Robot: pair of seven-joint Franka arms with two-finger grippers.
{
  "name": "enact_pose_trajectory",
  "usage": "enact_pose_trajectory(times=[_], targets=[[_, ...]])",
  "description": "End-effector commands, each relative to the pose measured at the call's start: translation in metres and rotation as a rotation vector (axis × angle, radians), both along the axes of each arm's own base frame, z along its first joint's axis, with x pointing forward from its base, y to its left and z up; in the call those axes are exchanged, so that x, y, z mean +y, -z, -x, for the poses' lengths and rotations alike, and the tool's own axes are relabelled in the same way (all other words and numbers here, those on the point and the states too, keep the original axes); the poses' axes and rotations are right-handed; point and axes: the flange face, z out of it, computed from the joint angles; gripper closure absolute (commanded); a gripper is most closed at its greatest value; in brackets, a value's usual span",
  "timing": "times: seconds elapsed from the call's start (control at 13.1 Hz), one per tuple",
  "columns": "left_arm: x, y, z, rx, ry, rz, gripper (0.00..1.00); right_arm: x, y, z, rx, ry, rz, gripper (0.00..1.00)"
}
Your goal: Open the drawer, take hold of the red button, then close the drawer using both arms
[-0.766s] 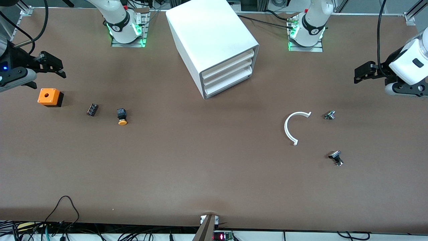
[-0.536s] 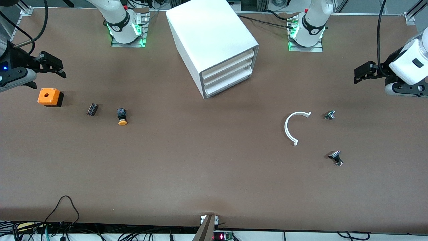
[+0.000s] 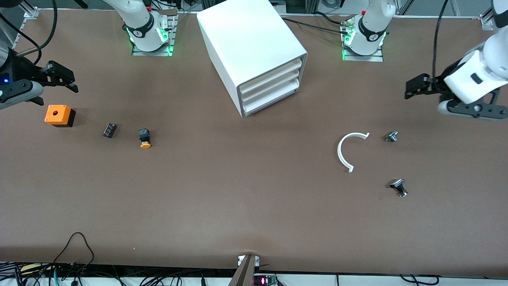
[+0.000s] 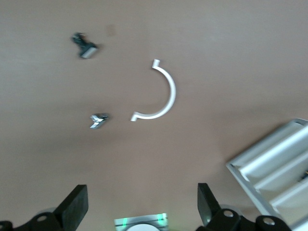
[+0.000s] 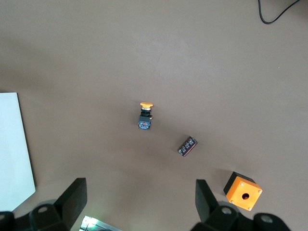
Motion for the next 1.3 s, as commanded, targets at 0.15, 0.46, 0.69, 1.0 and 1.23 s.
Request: enact_pose_trajectory(times=[0.15, 0.46, 0.69, 1.0, 1.23], targets=[[-0.047, 0.036, -0.012, 0.088, 0.032, 0.176, 0.0, -0.001, -0.006, -0.001, 0.005, 0.004, 0.009, 0.0], [-0.093, 0.088, -0.027, 0.171, 0.059, 0.301, 0.0, -0.001, -0.006, -0.001, 0.005, 0.004, 0.009, 0.0], [-0.129, 0.126, -0.033, 0.211, 0.061, 0.347, 0.0, -0.001, -0.006, -0.001, 0.005, 0.004, 0.009, 0.0], [-0.187, 0.185, -0.021, 0.189, 0.049, 0.394, 0.0, -0.001, -0.006, -0.001, 0.005, 0.006, 0.009, 0.0], [-0.217, 0.229, -0.014, 0.286, 0.036, 0.476, 0.0, -0.001, -0.006, -0.001, 0.003, 0.006, 0.009, 0.0]])
